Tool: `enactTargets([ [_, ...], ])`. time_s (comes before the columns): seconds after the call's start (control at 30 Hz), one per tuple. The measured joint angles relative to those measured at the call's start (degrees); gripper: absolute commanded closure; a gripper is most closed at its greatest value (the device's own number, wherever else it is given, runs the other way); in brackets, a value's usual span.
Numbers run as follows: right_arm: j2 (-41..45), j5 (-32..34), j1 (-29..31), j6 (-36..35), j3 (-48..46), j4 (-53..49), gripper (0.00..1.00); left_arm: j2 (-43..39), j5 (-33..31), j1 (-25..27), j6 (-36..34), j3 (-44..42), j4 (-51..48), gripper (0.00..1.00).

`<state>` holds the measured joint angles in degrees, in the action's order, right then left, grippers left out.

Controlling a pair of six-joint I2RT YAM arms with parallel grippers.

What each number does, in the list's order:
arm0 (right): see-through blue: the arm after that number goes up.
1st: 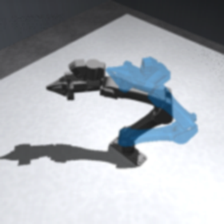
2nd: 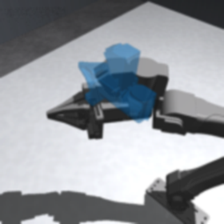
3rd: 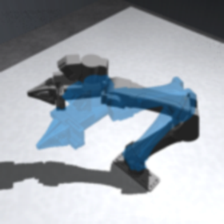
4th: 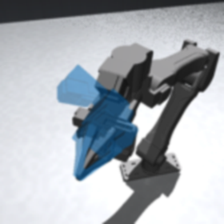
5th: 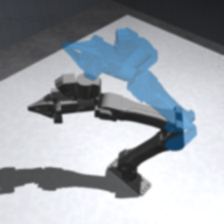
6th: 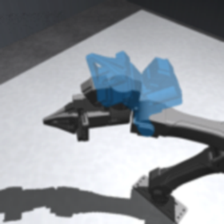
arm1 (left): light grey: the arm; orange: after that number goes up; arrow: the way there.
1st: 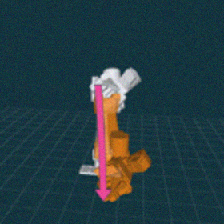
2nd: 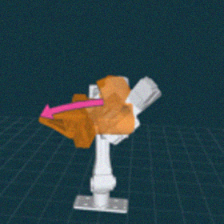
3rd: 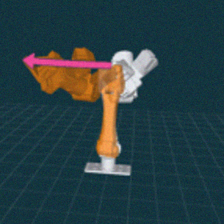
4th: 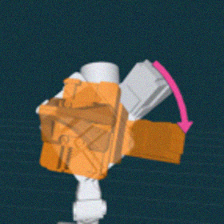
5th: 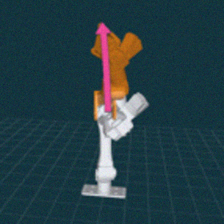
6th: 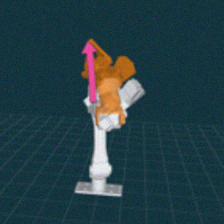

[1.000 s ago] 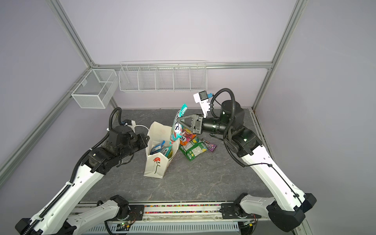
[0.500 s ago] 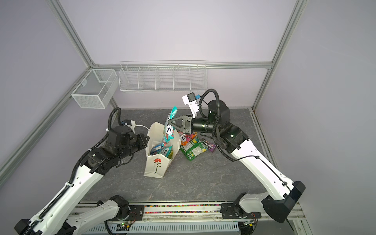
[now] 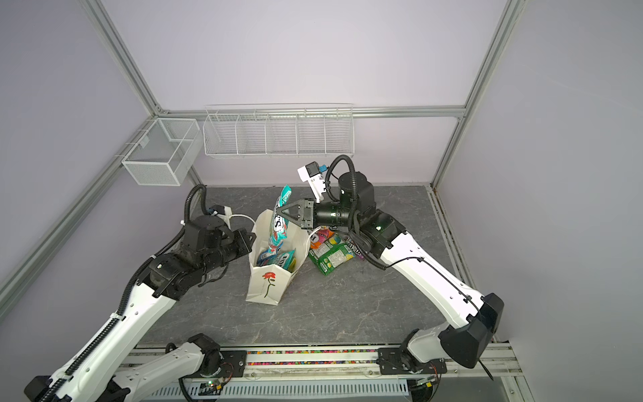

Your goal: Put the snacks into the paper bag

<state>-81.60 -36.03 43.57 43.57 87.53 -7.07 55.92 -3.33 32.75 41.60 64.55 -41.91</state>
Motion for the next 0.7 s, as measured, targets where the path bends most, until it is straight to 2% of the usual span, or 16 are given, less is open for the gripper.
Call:
enactTargets([
  [0.7, -4.3, 0.0, 2.8, 2.6, -1.6, 4.9, 0.93, -0.9, 0.0, 0.0, 0.0, -0.8, 0.0, 1.00],
])
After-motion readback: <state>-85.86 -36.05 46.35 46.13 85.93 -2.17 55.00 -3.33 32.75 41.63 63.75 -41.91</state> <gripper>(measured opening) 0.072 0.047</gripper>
